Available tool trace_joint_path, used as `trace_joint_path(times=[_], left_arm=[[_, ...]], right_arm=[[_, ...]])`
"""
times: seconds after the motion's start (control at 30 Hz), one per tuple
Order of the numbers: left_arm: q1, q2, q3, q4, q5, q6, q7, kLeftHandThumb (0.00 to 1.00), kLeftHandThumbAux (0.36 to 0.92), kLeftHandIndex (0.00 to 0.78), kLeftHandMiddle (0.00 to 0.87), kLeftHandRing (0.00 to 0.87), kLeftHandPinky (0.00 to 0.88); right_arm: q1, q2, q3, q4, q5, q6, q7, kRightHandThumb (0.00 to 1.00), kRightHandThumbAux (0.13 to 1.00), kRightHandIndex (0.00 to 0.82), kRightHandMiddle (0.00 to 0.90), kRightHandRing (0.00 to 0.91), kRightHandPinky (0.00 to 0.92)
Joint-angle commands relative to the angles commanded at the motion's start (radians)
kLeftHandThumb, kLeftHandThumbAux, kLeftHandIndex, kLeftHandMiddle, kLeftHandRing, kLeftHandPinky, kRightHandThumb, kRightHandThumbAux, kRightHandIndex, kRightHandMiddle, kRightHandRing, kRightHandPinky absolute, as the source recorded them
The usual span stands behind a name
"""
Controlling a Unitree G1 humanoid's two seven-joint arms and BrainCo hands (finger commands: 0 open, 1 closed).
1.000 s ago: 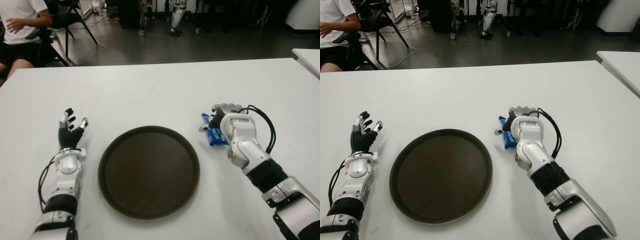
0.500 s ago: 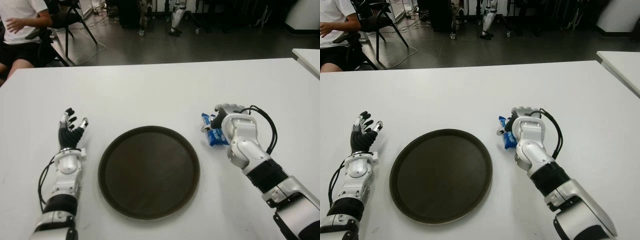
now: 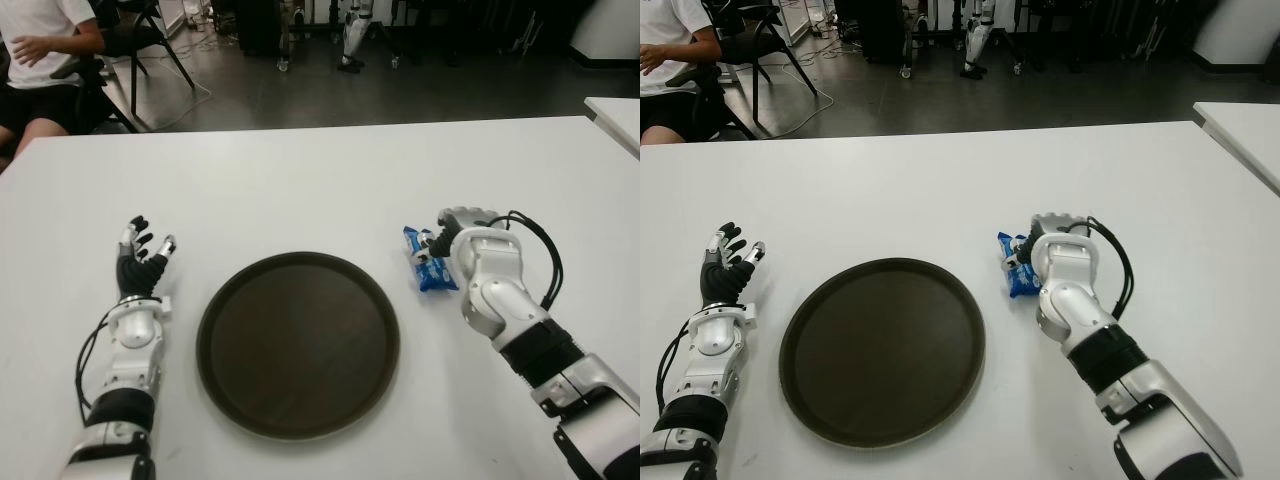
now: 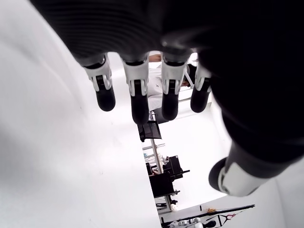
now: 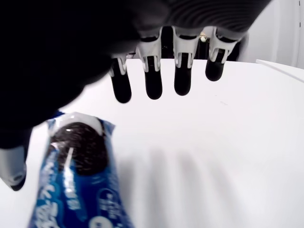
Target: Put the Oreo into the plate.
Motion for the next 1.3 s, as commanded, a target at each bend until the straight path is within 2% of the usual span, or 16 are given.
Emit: trace_joint_path(times=[0.2, 0.43, 0.8, 1.07, 1.2, 1.3], left_arm=[[-0.004, 0.002, 0.003, 0.011, -0.004, -0.007, -0.001, 0.253, 0.667, 0.072, 0.137, 0.115, 0.056], [-0.006, 0.004, 0.003, 0.017, -0.005, -0.014, -0.004, 0.255, 0.666, 0.082, 0.157, 0.134, 0.065], [-0.01, 0.01, 0.001, 0.032, 0.0, -0.02, 0.001, 0.246, 0.667, 0.083, 0.163, 0.142, 0.072], [-0.01, 0.01, 0.003, 0.038, -0.006, -0.035, -0.006, 0.249, 0.664, 0.073, 0.148, 0.123, 0.054], [-0.008, 0.011, 0.003, 0.036, -0.007, -0.037, -0.011, 0.253, 0.66, 0.078, 0.156, 0.133, 0.062], [-0.007, 0.011, 0.003, 0.035, -0.007, -0.038, -0.013, 0.253, 0.657, 0.079, 0.163, 0.14, 0.07]], right_arm=[[-0.001, -0.008, -0.017, 0.012, 0.008, 0.003, 0.001, 0.0, 0.504, 0.301, 0.296, 0.178, 0.001], [0.004, -0.022, -0.015, -0.018, -0.002, 0.018, 0.039, 0.0, 0.507, 0.324, 0.323, 0.194, 0.0], [0.01, -0.028, -0.017, -0.026, 0.0, 0.022, 0.056, 0.0, 0.517, 0.391, 0.434, 0.234, 0.0], [0.006, -0.028, -0.01, -0.015, 0.002, 0.026, 0.082, 0.0, 0.505, 0.356, 0.394, 0.244, 0.0], [0.014, -0.028, -0.013, -0.024, 0.008, 0.016, 0.073, 0.0, 0.529, 0.414, 0.47, 0.267, 0.0], [0.015, -0.026, -0.014, -0.021, 0.014, 0.005, 0.069, 0.0, 0.538, 0.431, 0.494, 0.277, 0.0]])
